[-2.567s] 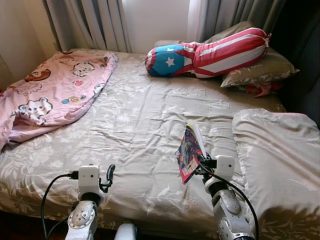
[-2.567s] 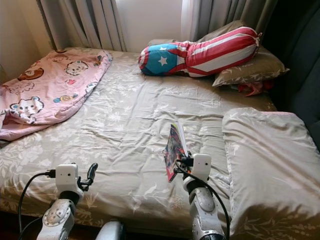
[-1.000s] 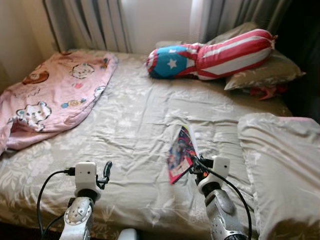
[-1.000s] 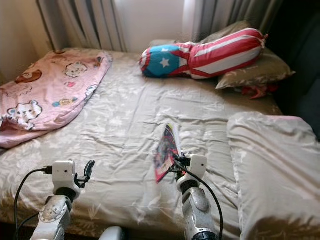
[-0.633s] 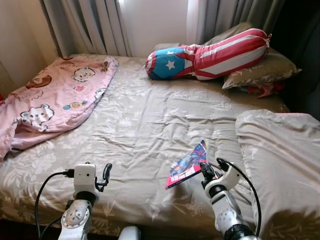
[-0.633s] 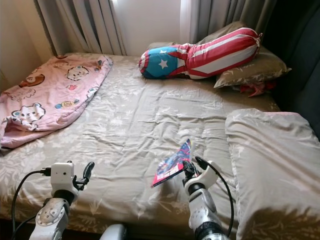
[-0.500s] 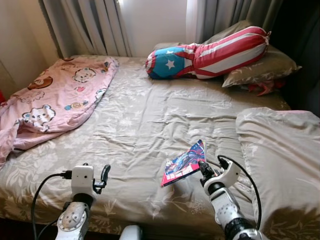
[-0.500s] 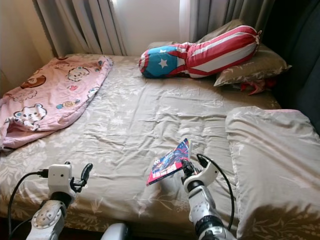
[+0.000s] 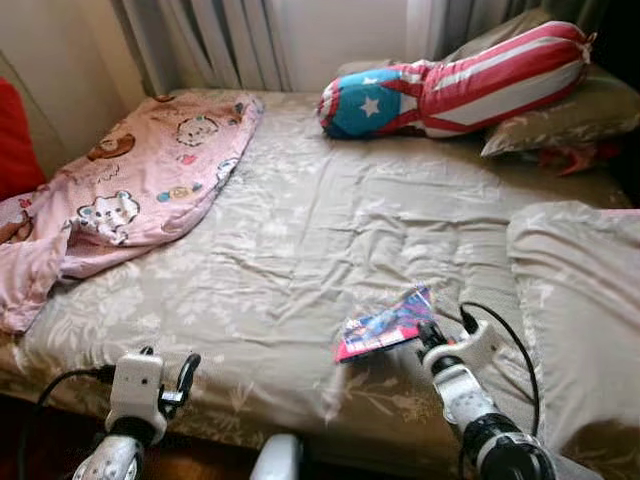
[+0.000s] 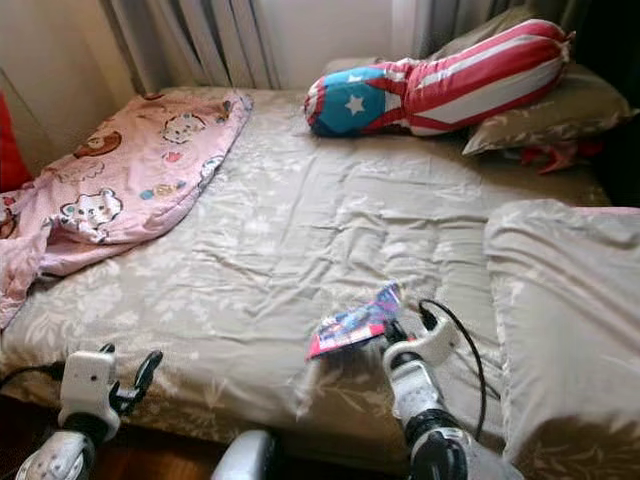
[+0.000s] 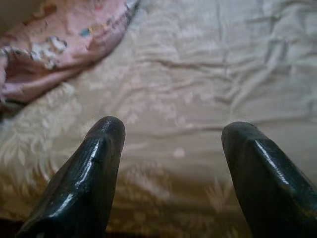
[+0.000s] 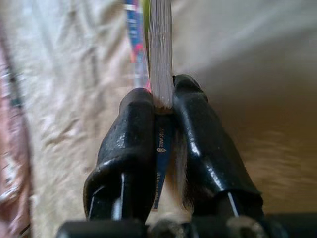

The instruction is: Clean up the room

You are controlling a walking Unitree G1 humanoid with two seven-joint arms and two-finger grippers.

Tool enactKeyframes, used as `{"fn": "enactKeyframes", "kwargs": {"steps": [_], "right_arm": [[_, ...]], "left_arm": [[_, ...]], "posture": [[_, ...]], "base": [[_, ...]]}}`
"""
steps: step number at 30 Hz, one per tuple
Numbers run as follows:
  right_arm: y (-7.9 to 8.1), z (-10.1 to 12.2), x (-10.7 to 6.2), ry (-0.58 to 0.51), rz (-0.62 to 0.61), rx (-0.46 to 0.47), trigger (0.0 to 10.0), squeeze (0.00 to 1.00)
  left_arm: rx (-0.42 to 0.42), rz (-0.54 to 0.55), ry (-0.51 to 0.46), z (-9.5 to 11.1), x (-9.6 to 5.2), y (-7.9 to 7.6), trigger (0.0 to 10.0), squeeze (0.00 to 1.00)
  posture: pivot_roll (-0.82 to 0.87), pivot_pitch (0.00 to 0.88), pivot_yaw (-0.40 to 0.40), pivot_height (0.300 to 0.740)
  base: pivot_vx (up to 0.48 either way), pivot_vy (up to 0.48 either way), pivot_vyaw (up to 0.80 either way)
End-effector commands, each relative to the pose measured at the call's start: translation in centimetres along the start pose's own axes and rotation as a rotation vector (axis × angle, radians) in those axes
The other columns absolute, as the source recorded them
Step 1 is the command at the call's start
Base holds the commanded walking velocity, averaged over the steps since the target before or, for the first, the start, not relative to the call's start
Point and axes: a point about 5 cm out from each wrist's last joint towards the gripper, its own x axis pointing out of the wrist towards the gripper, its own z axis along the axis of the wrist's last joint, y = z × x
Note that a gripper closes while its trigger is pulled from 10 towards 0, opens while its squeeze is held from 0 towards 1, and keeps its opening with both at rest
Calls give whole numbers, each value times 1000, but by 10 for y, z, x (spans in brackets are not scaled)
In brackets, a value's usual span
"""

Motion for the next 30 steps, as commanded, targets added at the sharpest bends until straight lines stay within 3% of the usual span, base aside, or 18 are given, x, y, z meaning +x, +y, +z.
{"fn": "enactKeyframes", "kwargs": {"steps": [1, 11, 12, 21, 22, 30], "right_arm": [[-2, 1, 0, -13, -16, 3, 10000, 0], [-15, 13, -3, -49, -70, 17, 10000, 0], [-16, 15, -3, -53, -69, 16, 10000, 459], [-22, 21, -5, -69, -88, 18, 10000, 463], [-24, 22, -5, -76, -95, 24, 10000, 1000], [-33, 24, -8, -89, -133, 37, 10000, 1000]], "left_arm": [[30, -20, 1, 5, -2, 0, 10000, 0], [31, -36, 31, 5, -11, -3, 10000, 0], [30, -39, 34, 5, -12, -4, 10000, 0], [26, -39, 47, 5, -13, -6, 10000, 0], [25, -37, 47, 6, -13, -6, 10000, 0], [20, -40, 46, 7, -9, -8, 10000, 0]], "posture": [[286, 162, 72, 645], [281, 190, 83, 645], [279, 196, 83, 645], [284, 198, 79, 645], [283, 198, 78, 645], [275, 192, 76, 645]], "base": [[0, 0, 0], [0, 0, 0], [0, 0, 0], [0, 0, 0], [0, 0, 0], [0, 0, 0]]}}
